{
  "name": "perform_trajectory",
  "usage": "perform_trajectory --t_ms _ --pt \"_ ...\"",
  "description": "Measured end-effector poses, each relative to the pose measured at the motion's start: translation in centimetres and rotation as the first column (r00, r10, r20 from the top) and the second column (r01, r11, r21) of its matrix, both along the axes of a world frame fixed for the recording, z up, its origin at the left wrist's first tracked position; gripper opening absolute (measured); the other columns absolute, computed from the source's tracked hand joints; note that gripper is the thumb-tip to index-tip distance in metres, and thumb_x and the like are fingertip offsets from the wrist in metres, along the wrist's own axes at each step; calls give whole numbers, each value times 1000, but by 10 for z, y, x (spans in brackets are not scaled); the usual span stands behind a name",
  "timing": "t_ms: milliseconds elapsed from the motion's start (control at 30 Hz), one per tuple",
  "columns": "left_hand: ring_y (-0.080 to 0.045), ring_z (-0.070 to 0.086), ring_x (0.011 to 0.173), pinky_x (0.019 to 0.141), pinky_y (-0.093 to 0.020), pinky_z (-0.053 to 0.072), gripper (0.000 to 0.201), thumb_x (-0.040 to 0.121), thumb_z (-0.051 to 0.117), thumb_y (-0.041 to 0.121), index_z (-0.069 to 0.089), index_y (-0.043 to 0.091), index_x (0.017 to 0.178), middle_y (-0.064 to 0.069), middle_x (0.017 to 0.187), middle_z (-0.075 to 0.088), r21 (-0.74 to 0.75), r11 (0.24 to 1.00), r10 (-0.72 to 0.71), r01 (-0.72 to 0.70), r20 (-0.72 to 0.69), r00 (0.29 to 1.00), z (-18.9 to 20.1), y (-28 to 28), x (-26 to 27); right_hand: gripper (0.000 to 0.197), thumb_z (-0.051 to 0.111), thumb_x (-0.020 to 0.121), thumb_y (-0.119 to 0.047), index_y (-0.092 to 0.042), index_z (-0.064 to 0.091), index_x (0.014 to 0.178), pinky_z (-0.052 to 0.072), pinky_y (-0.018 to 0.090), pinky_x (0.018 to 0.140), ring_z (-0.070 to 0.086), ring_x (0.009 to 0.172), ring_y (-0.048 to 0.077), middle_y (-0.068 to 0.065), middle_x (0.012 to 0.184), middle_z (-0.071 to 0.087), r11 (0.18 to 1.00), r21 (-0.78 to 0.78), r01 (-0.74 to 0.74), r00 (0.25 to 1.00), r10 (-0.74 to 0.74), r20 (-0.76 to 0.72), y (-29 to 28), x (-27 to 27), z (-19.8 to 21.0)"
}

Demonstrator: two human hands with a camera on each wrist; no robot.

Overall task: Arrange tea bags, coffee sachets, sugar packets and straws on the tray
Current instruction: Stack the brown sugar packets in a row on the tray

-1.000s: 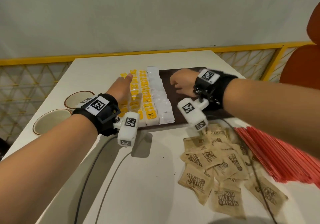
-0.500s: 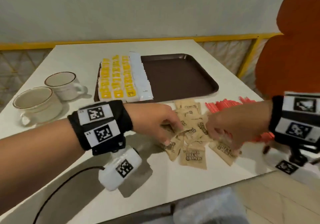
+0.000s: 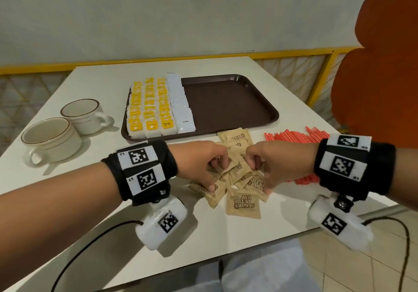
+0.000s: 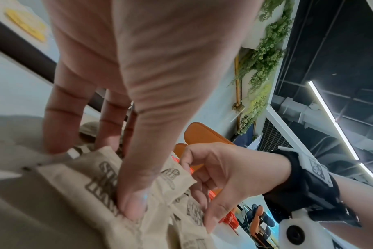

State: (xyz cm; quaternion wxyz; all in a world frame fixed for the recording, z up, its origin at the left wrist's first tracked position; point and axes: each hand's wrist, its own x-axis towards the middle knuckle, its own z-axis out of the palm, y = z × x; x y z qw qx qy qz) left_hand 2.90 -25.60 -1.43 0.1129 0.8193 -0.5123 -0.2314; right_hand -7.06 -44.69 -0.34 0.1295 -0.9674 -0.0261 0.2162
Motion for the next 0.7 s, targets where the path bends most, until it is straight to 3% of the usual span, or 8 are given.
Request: perform_trajectory --t_ms 100,167,267,367,500,567,633,700 --pt "-2 45 73 68 -18 43 45 71 82 19 56 24 106 6 100 52 -16 999 45 -46 -64 997 -4 4 4 39 83 67 -10 -22 56 92 51 24 61 58 67 9 -2 91 69 988 108 112 993 -106 -59 -3 7 1" --pt "-3 47 72 68 -20 45 41 72 81 19 56 25 104 7 97 53 -19 997 71 -73 -97 993 -6 7 6 34 80 71 -8 -19 56 92 52 24 64 62 68 9 -3 86 72 986 115 124 991 -118 -60 -4 13 4" --pt "-10 54 74 75 -35 52 36 72 81 17 59 22 100 3 92 58 -26 992 116 -123 -186 976 -8 11 9 35 81 73 -21 -21 51 90 48 24 60 58 65 13 0 81 70 990 71 126 989 -120 -86 0 15 5" --pt "-14 55 73 73 -38 52 31 74 80 14 60 16 97 -1 86 61 -38 991 117 -130 -230 966 -9 13 10 50 87 65 -33 -23 43 88 45 22 56 55 66 12 4 90 70 996 5 85 989 -84 -121 7 11 2" --pt "-10 54 69 67 -25 47 24 76 79 16 63 14 93 -3 87 64 -36 992 111 -119 -182 977 -11 13 10 56 89 60 -28 -23 43 90 54 36 69 55 75 15 1 95 63 997 -25 70 994 -72 -80 10 8 -1" --pt "-8 52 68 63 -17 42 20 77 78 18 64 16 91 1 82 62 -33 993 103 -109 -152 983 -12 14 11 55 90 60 -22 -24 44 91 56 42 69 55 74 16 3 96 61 997 -12 80 992 -81 -94 8 7 0" --pt "-5 50 66 60 -12 40 17 78 77 21 65 19 89 8 76 58 -34 993 104 -109 -133 986 -13 16 12 52 89 62 -18 -21 46 93 54 33 62 56 68 14 3 90 61 996 -5 92 986 -92 -137 4 8 6" --pt "-2 50 65 62 -13 41 15 78 77 21 65 22 87 11 74 57 -41 993 109 -115 -138 985 -14 18 12 48 88 63 -18 -20 49 91 53 28 62 61 67 15 6 89 66 996 -13 93 979 -94 -183 -4 11 18"
